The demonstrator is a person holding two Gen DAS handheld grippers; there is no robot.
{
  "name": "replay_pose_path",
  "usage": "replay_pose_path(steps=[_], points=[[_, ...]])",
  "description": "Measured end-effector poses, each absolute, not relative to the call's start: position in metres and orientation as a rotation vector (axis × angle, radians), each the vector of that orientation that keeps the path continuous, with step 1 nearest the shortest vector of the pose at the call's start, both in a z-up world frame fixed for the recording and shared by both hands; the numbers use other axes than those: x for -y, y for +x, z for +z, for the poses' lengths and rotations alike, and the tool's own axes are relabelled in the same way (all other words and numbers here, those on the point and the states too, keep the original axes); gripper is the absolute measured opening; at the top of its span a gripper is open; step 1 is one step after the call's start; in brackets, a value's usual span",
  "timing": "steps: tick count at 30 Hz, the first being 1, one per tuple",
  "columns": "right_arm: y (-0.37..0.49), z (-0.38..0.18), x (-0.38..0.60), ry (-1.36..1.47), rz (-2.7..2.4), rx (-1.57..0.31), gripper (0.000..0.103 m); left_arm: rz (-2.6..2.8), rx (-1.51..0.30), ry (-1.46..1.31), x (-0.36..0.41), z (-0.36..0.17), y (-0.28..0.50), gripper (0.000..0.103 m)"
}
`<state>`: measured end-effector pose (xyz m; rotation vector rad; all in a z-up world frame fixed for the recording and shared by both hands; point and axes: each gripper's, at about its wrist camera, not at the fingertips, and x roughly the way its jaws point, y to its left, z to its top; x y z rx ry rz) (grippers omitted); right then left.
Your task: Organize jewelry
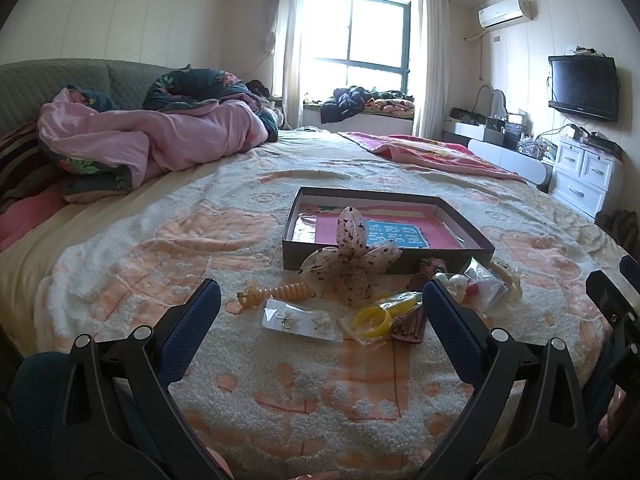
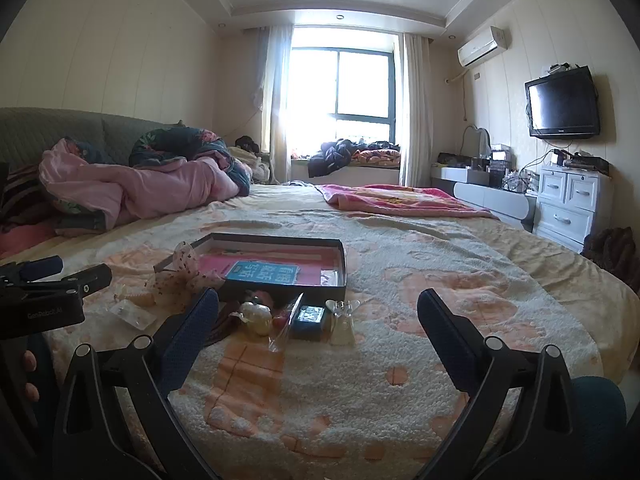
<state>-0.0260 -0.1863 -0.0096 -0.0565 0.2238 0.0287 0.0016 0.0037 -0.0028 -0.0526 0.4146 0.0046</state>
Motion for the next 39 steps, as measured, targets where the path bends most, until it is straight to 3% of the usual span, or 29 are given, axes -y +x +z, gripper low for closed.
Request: replay_pose_path(steps=[39], points=[[-0.0258, -0.0086, 0.1857, -0.056, 0.027, -0.226, 0.097, 0.004, -0.424, -0.053, -0.0073, -0.0036, 0.0023, 0.093]])
